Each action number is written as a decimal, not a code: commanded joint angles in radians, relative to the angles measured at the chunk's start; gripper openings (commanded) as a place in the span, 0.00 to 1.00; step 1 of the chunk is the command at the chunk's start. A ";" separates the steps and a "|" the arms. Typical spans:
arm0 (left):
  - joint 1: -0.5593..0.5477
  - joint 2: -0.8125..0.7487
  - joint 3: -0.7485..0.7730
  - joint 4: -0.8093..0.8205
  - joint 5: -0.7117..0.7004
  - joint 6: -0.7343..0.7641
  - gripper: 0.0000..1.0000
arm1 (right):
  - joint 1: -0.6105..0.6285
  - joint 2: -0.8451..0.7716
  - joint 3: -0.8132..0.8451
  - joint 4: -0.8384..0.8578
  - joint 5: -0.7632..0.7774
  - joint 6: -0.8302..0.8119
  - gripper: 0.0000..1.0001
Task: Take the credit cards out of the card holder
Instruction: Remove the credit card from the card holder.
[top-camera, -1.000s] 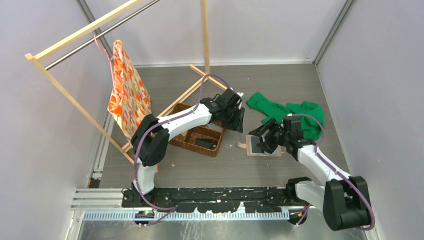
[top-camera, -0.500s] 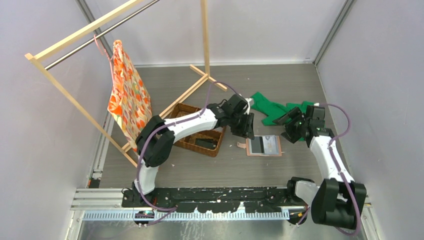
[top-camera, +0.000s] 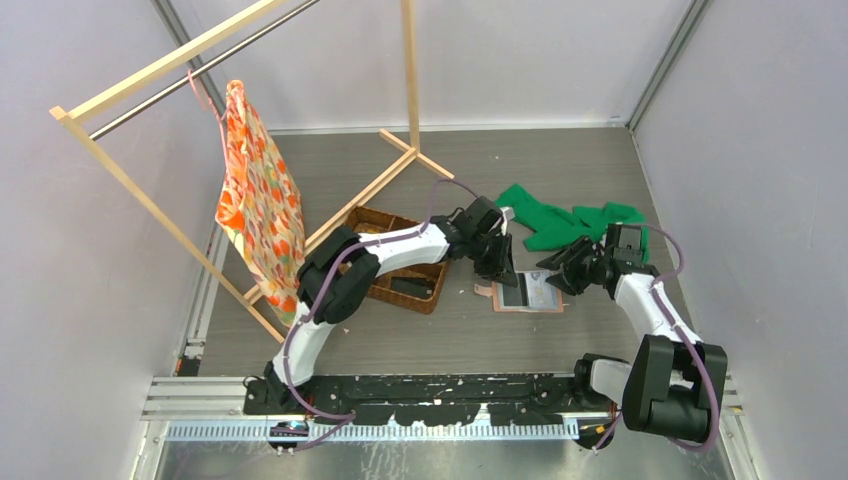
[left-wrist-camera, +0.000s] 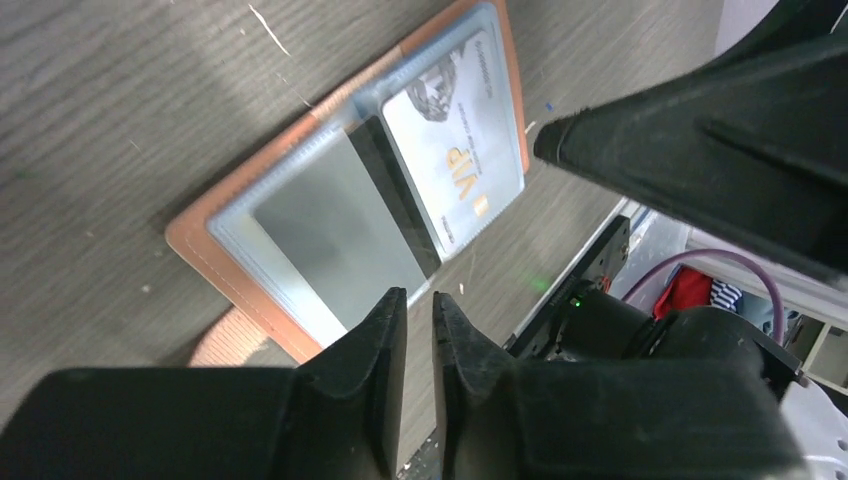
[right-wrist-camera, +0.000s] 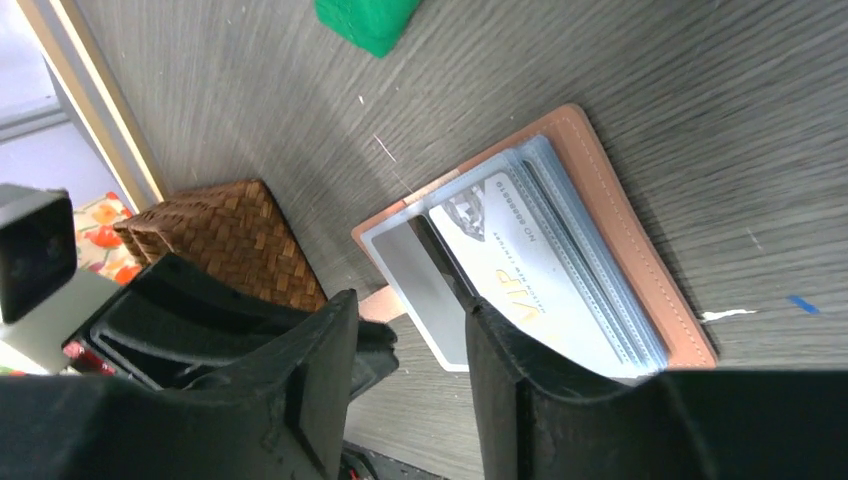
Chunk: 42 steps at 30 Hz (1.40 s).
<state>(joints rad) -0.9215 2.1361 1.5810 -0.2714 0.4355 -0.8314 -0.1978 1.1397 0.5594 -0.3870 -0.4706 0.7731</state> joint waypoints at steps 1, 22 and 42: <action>0.014 0.036 0.007 0.087 0.025 -0.026 0.16 | 0.001 0.027 -0.033 0.067 -0.086 -0.005 0.46; 0.032 0.073 -0.004 -0.007 -0.029 0.034 0.15 | 0.001 0.102 0.032 -0.030 0.195 -0.064 0.42; 0.034 -0.068 -0.054 -0.011 -0.004 0.058 0.28 | 0.013 -0.095 -0.173 -0.029 -0.008 0.029 0.43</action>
<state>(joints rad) -0.8879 2.1326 1.5288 -0.3138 0.3817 -0.7731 -0.1909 1.0882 0.4084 -0.3847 -0.4629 0.7898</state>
